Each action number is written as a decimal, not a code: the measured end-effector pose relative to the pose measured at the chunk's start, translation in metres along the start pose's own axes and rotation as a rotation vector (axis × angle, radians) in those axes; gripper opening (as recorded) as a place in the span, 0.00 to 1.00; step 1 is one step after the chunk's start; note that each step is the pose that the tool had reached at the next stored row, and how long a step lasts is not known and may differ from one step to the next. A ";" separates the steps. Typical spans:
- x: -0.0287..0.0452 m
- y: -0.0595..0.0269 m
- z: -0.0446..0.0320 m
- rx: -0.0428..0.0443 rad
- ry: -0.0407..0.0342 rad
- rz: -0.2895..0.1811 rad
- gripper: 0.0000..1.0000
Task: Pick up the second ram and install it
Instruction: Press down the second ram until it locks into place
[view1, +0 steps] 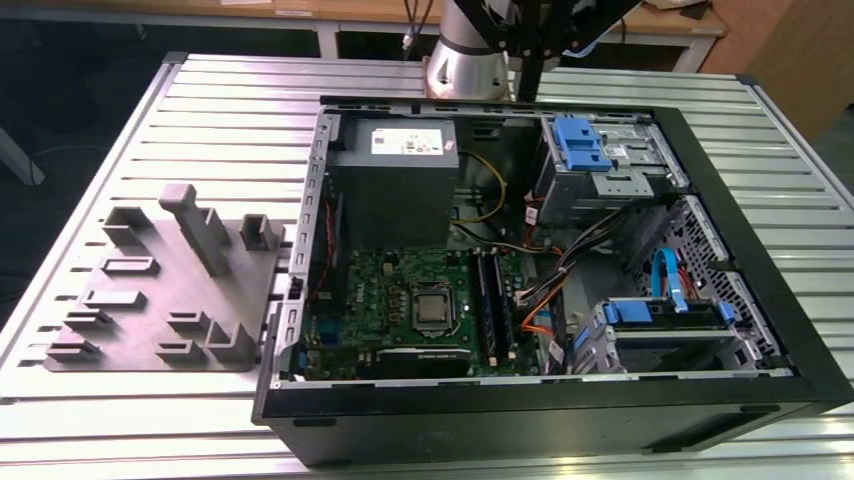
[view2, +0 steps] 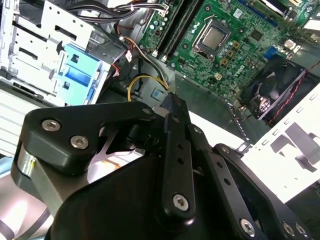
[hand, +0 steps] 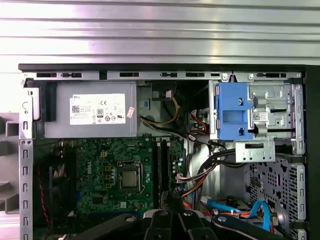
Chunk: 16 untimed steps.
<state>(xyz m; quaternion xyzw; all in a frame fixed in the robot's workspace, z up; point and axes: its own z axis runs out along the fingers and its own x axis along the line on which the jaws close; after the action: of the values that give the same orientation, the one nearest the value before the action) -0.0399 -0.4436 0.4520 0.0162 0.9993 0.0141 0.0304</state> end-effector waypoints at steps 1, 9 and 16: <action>0.0001 0.0000 0.0014 0.0000 0.0001 0.000 0.07; 0.0005 -0.0003 0.0092 0.0000 0.0004 0.000 0.07; 0.0009 -0.0005 0.0160 -0.0001 0.0003 0.000 0.07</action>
<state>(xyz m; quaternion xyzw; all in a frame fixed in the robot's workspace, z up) -0.0399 -0.4436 0.4360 0.0162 0.9993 0.0142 0.0303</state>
